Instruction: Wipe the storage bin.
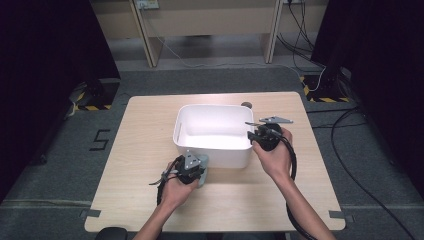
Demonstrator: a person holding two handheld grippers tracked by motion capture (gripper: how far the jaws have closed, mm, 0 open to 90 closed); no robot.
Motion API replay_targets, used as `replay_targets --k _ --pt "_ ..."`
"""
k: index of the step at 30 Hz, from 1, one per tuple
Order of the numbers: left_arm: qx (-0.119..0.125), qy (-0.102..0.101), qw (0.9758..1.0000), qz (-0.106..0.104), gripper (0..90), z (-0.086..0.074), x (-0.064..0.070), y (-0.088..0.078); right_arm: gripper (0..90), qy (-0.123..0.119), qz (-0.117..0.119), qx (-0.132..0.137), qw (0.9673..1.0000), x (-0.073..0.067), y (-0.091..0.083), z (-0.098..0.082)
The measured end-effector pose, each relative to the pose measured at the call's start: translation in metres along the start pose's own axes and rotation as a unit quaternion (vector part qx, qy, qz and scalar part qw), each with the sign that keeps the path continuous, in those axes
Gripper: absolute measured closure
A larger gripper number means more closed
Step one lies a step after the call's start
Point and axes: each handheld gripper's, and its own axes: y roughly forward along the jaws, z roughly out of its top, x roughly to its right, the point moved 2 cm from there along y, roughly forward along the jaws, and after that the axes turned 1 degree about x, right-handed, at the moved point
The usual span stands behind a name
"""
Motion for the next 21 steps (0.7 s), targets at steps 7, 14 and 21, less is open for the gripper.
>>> replay_targets --k 7,14,21 --pt "0.009 -0.001 1.0 0.001 80.4 0.004 0.0 -0.005 72.4 -0.001 0.0 0.001 1.0 0.0 0.0 0.0" --pt "0.019 0.001 0.9998 0.002 80.4 0.01 0.001 -0.011 72.4 -0.001 -0.001 0.001 1.0 0.0 0.0 0.0" --pt "0.03 0.006 0.9995 0.002 80.4 0.017 0.002 -0.017 72.4 0.0 -0.001 0.001 1.0 0.0 0.0 0.0"
